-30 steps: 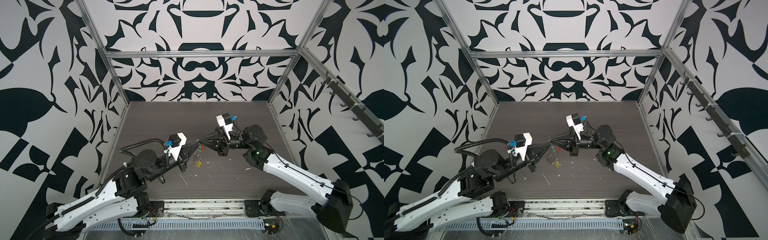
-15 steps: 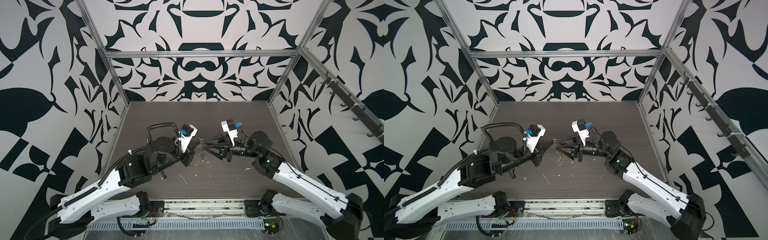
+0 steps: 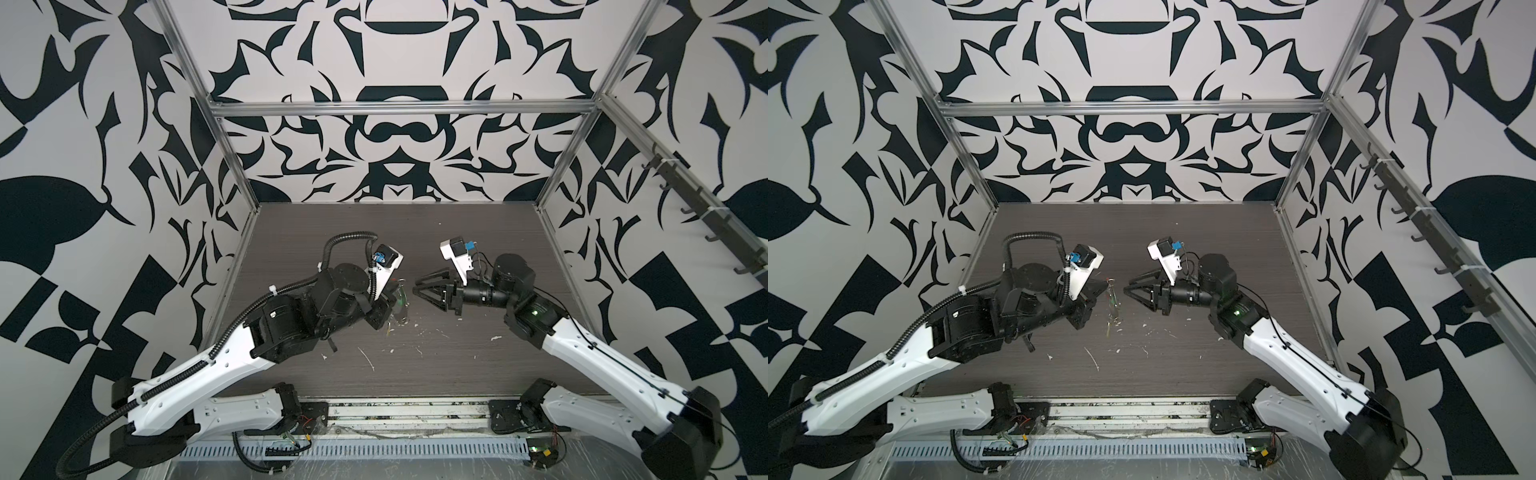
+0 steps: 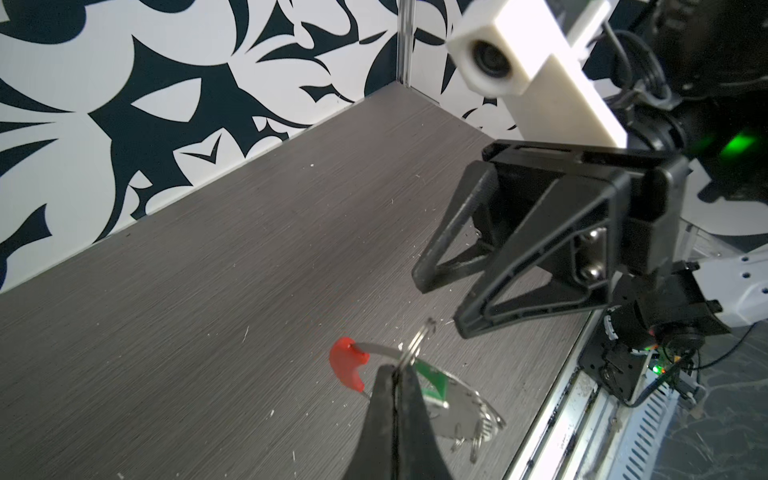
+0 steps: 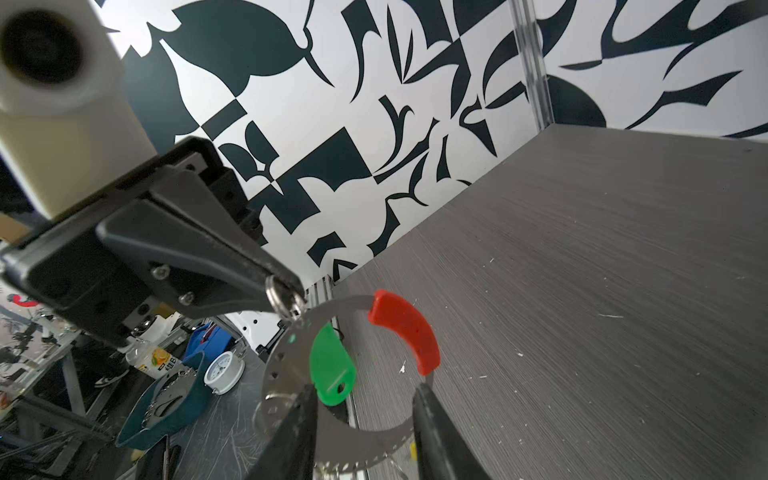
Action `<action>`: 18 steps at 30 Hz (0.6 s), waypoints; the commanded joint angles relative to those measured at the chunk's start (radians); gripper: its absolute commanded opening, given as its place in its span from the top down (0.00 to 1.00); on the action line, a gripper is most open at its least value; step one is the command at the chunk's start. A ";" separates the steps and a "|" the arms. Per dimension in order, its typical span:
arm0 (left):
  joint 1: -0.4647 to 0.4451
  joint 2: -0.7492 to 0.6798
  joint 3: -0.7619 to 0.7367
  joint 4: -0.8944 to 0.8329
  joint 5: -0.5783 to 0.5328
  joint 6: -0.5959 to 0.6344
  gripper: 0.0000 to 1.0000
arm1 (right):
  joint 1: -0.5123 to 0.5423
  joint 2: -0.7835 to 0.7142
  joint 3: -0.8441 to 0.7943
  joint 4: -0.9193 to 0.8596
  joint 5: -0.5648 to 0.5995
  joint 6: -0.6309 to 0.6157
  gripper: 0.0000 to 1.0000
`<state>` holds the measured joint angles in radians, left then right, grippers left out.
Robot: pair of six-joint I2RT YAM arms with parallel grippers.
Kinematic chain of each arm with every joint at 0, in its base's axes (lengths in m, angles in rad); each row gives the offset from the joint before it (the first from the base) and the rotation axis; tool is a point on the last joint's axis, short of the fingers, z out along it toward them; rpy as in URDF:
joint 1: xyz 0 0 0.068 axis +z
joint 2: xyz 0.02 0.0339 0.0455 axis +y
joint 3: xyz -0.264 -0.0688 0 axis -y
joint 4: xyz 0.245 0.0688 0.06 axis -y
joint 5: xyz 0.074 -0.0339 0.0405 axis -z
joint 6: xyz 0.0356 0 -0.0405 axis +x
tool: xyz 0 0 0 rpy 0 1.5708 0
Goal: Remove the keys from the keyring
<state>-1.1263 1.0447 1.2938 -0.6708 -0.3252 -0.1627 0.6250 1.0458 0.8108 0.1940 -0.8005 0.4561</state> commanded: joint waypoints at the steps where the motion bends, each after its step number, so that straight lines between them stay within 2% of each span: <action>1: 0.007 0.021 0.076 -0.099 0.030 -0.013 1.00 | -0.009 0.023 0.089 0.065 -0.137 0.004 0.57; 7: 0.051 0.038 0.117 -0.188 0.100 -0.044 1.00 | -0.010 0.044 0.103 0.102 -0.209 -0.003 0.60; 14: 0.061 0.054 0.142 -0.209 0.120 -0.046 1.00 | -0.006 0.079 0.161 0.047 -0.201 -0.041 0.58; 18: 0.063 0.062 0.144 -0.209 0.130 -0.045 1.00 | 0.004 0.122 0.215 0.002 -0.200 -0.077 0.64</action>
<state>-1.0687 1.1042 1.4059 -0.8474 -0.2176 -0.1944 0.6205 1.1553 0.9630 0.2058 -0.9806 0.4171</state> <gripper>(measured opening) 0.041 0.377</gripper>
